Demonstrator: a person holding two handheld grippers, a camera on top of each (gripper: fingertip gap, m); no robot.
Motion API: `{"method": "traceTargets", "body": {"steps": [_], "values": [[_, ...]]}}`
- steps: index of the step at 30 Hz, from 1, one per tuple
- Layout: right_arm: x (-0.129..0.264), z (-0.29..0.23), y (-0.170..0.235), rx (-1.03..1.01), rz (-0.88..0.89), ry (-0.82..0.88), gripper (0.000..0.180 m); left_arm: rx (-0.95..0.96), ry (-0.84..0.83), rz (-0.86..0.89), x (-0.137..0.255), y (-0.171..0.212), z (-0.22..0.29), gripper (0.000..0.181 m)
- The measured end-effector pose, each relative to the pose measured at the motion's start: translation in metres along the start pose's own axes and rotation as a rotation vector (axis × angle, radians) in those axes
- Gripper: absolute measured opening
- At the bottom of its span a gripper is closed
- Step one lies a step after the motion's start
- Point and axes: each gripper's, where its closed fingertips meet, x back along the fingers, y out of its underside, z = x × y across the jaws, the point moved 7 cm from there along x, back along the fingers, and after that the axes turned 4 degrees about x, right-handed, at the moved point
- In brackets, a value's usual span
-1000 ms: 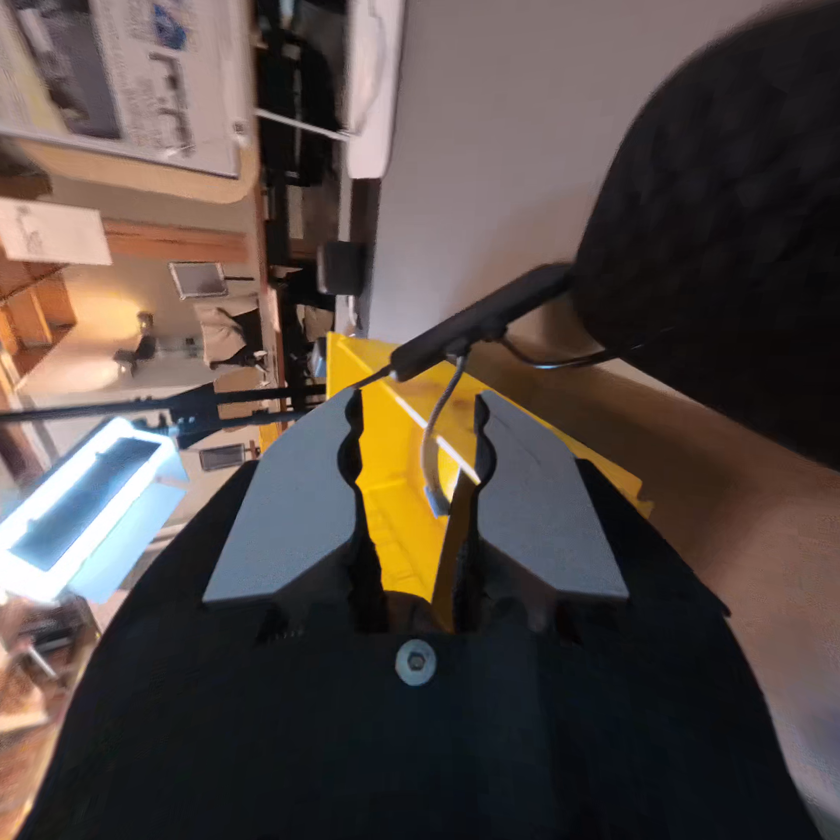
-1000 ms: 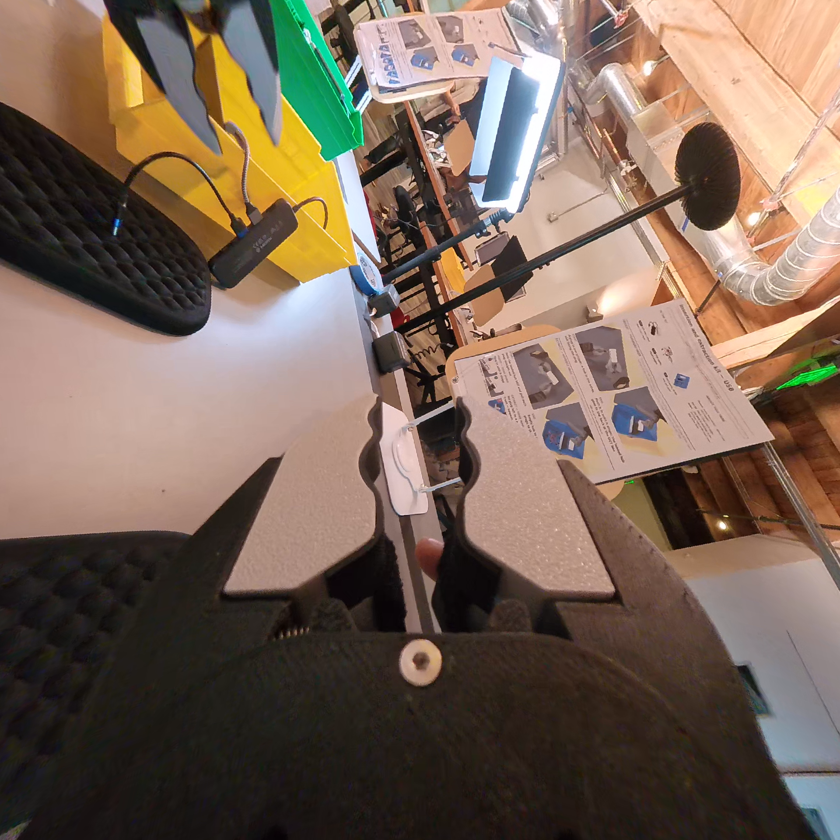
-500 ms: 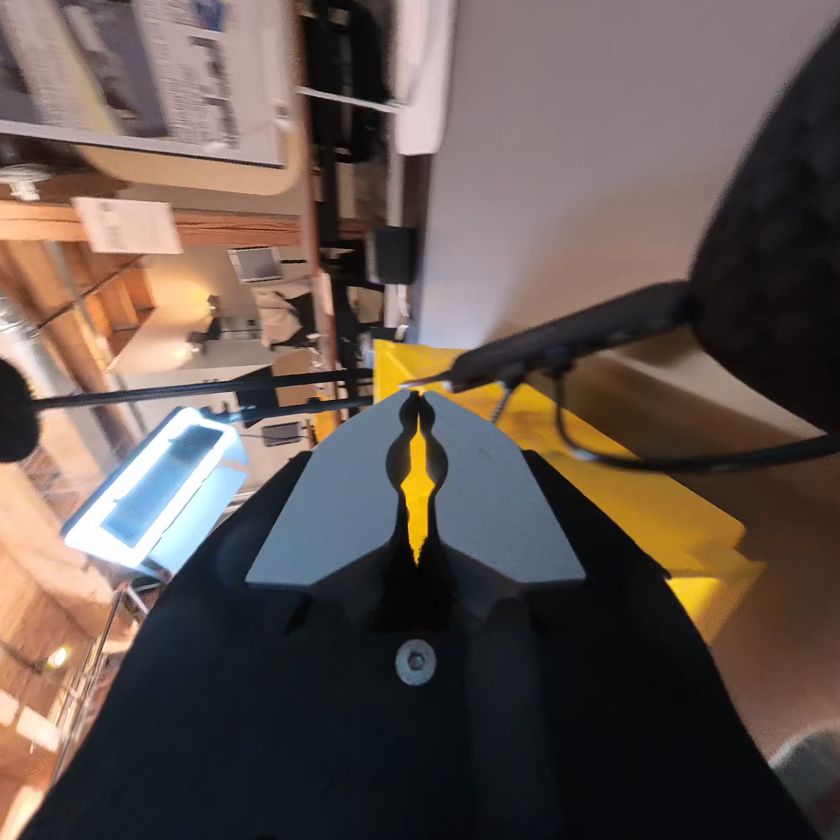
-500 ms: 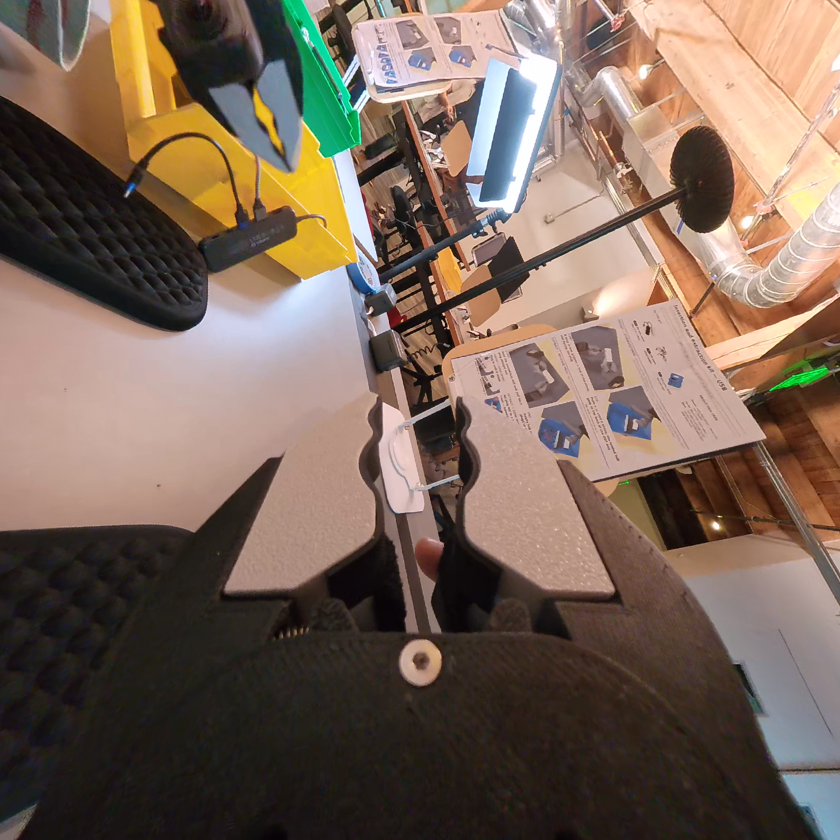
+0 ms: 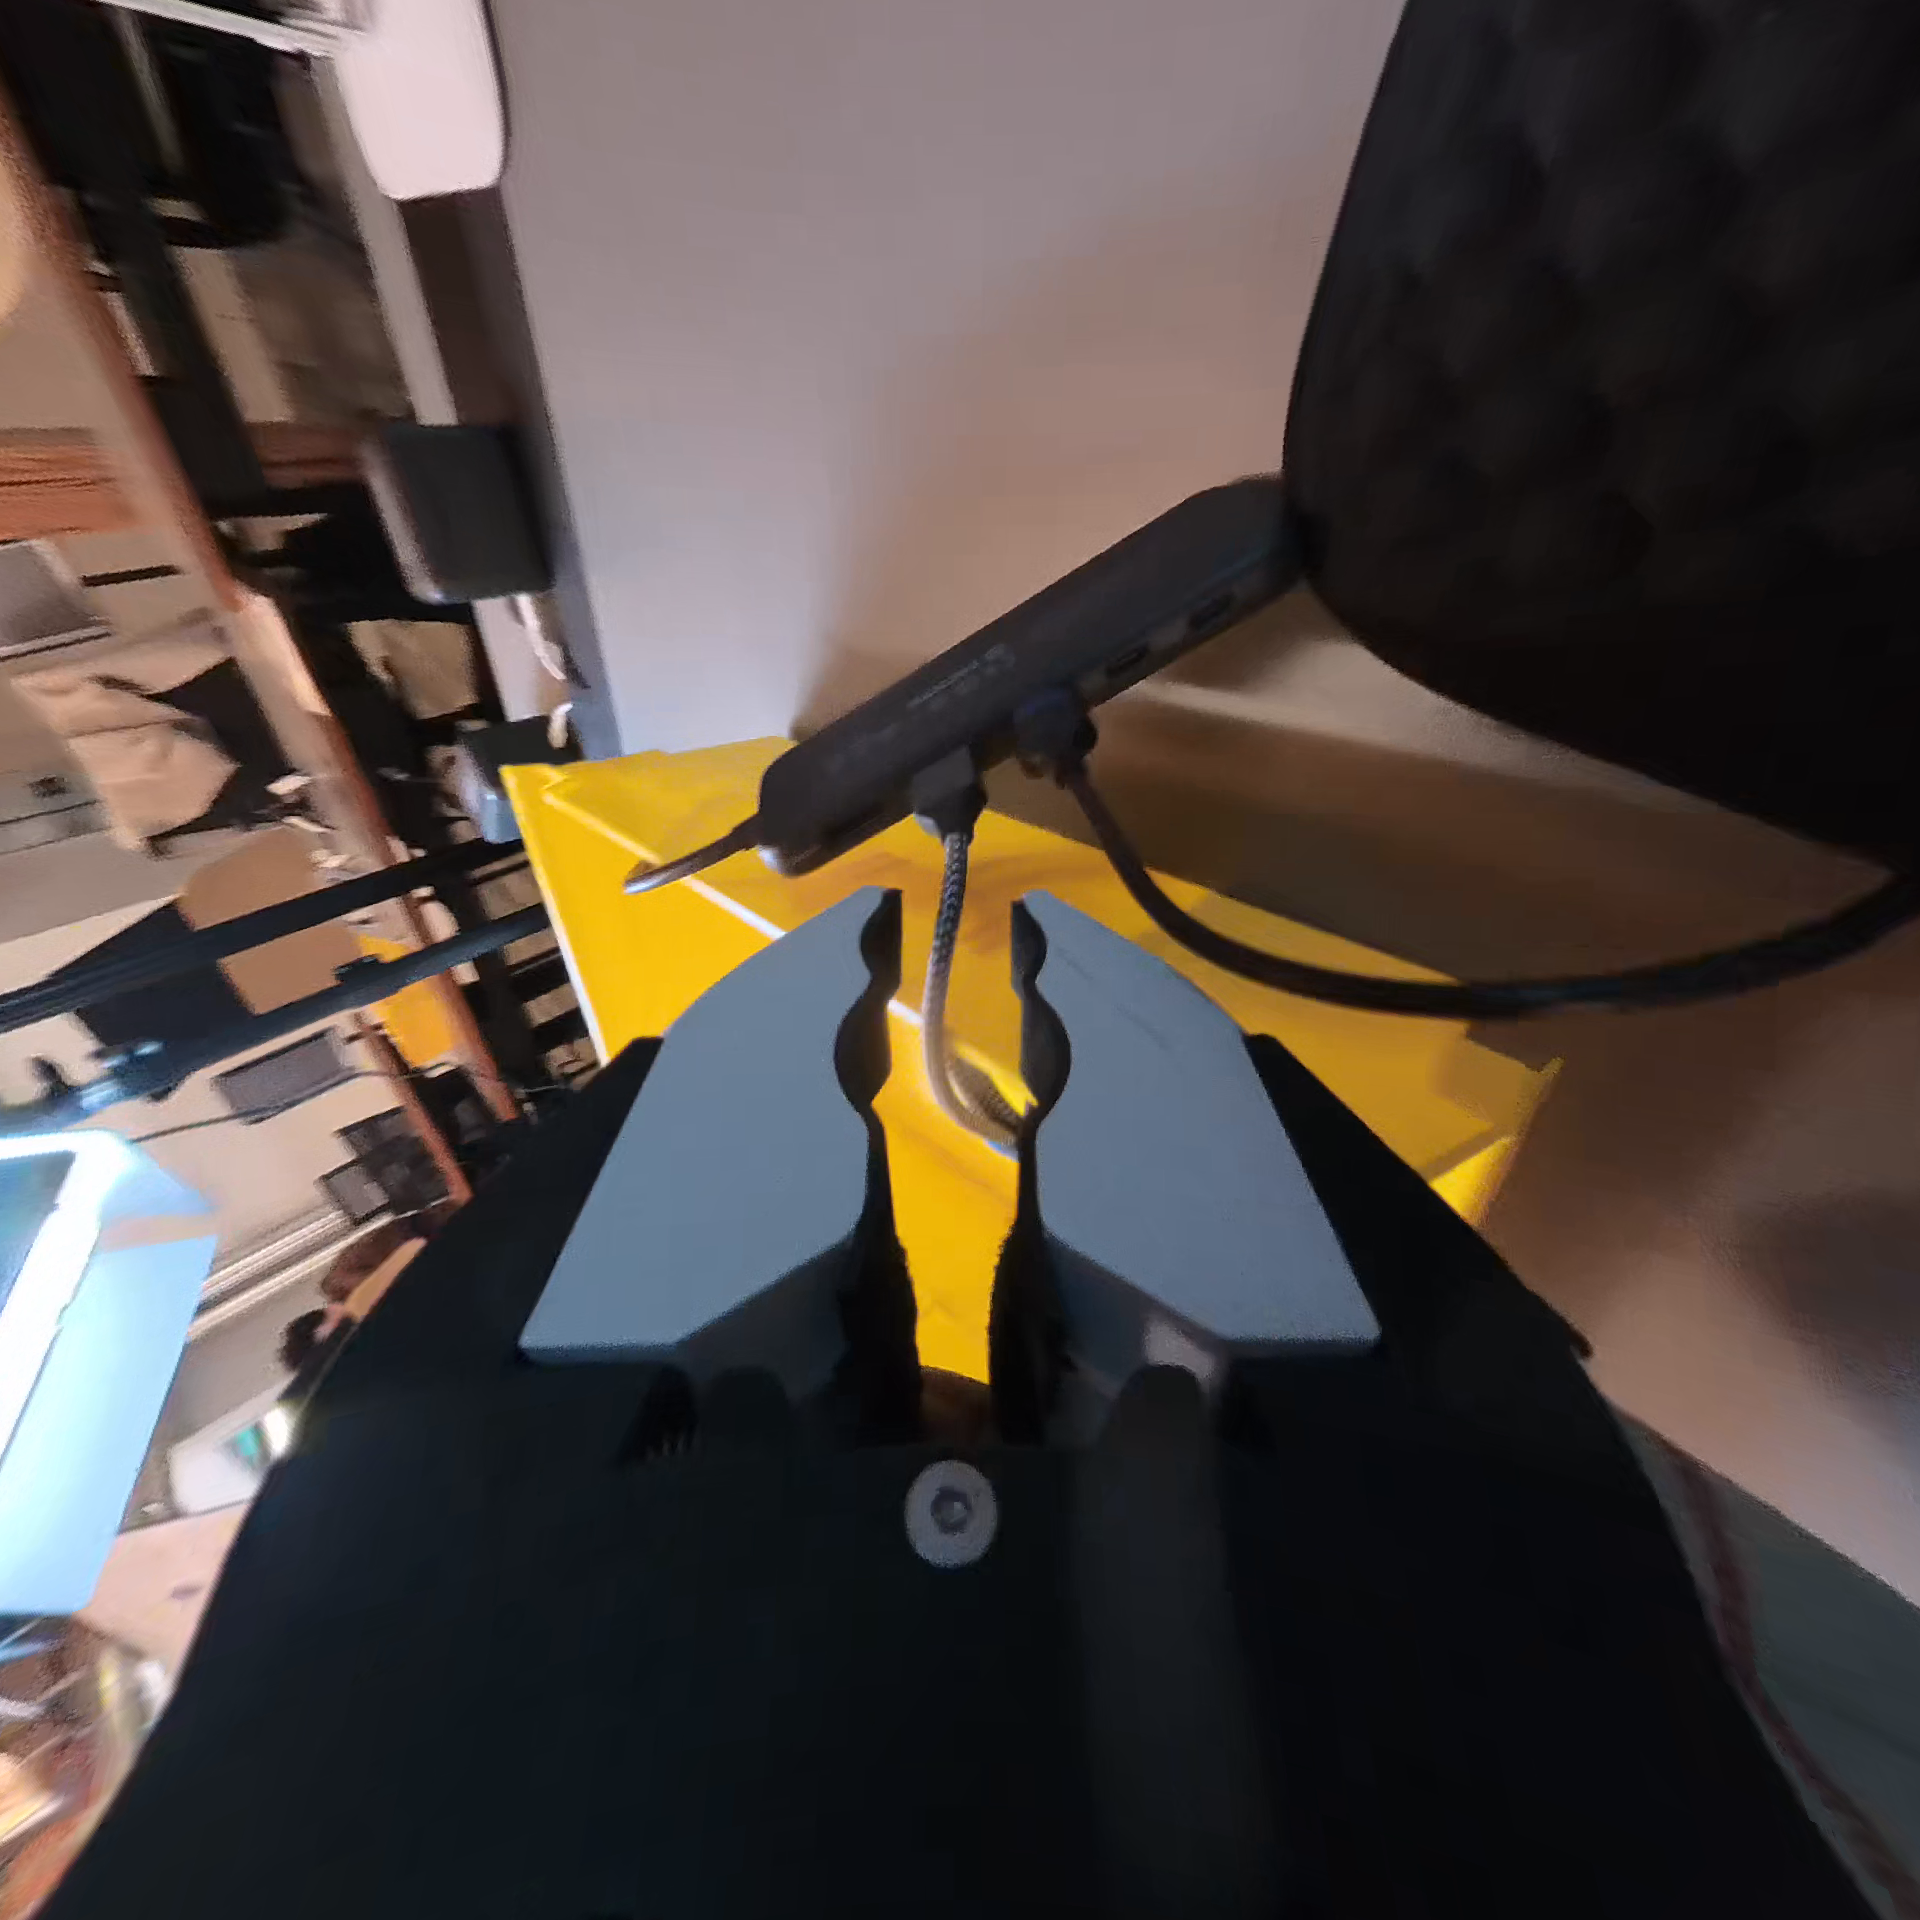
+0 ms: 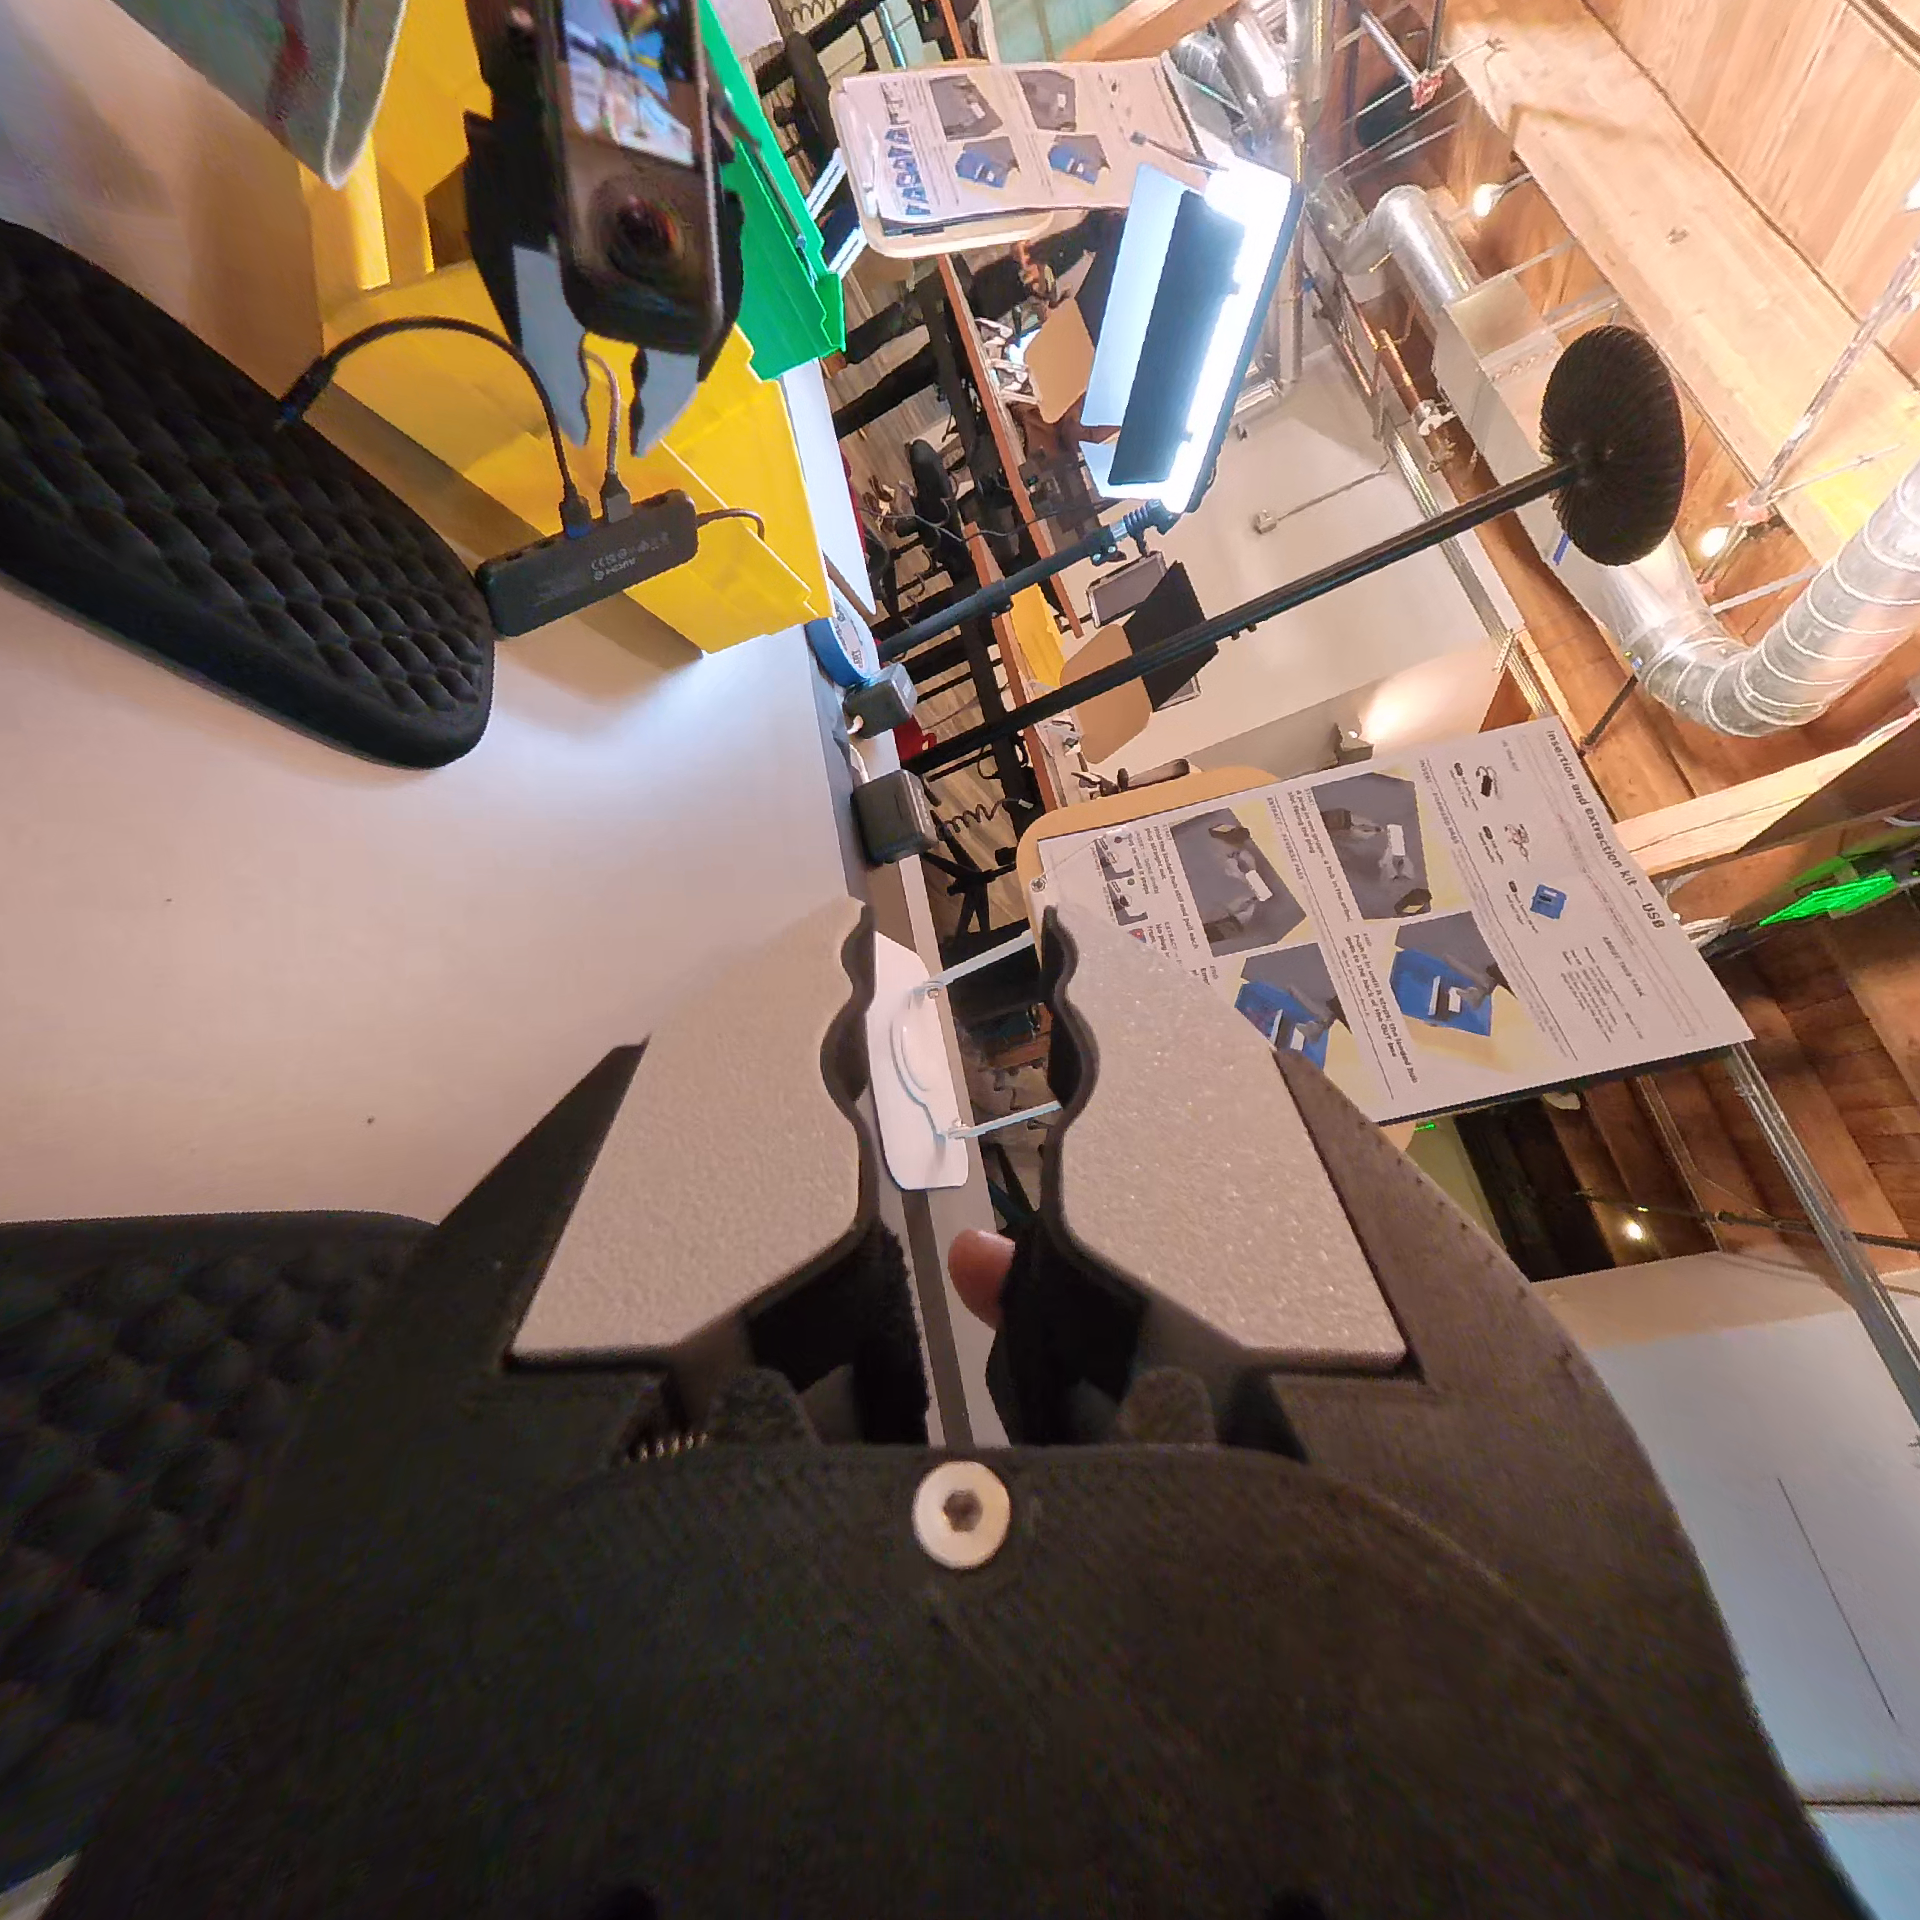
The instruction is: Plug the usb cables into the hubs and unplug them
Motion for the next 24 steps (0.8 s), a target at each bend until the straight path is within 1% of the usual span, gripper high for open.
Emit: {"method": "traceTargets", "body": {"steps": [1, 3, 6, 8, 12, 15, 17, 18, 20, 22, 24], "values": [[0.0, 0.0, 0.0, 0.0, -0.002, -0.001, 0.03, 0.011, 0.03, -0.012, -0.004, 0.0, 0.0, 0.019], [0.0, -0.001, 0.001, 0.001, -0.009, -0.003, 0.03, 0.034, 0.067, -0.031, -0.007, 0.0, -0.002, 0.011], [0.0, -0.001, 0.002, 0.002, -0.016, -0.002, 0.03, 0.1, 0.086, -0.008, -0.008, -0.002, -0.005, 0.008], [0.001, -0.001, 0.002, 0.002, -0.015, -0.003, 0.03, 0.146, 0.056, 0.036, -0.006, -0.004, -0.009, 0.006], [-0.001, -0.001, 0.001, -0.002, -0.004, -0.003, 0.03, 0.227, -0.093, 0.131, 0.011, -0.005, -0.024, 0.003], [-0.005, -0.002, -0.003, -0.009, 0.015, -0.004, 0.031, 0.313, -0.232, 0.279, 0.037, -0.013, -0.039, 0.004], [-0.013, -0.003, -0.009, -0.025, 0.06, -0.018, 0.033, 0.37, -0.336, 0.403, 0.059, -0.022, -0.048, 0.004], [-0.018, -0.004, -0.014, -0.041, 0.095, -0.02, 0.036, 0.395, -0.382, 0.464, 0.071, -0.027, -0.051, 0.004], [-0.032, -0.003, -0.026, -0.092, 0.181, 0.022, 0.046, 0.443, -0.465, 0.562, 0.091, -0.036, -0.056, 0.004], [-0.052, -0.005, -0.038, -0.181, 0.279, 0.085, 0.056, 0.464, -0.535, 0.622, 0.107, -0.048, -0.06, 0.003], [-0.073, -0.012, -0.049, -0.263, 0.338, 0.107, 0.065, 0.461, -0.574, 0.657, 0.119, -0.061, -0.061, 0.003]]}}
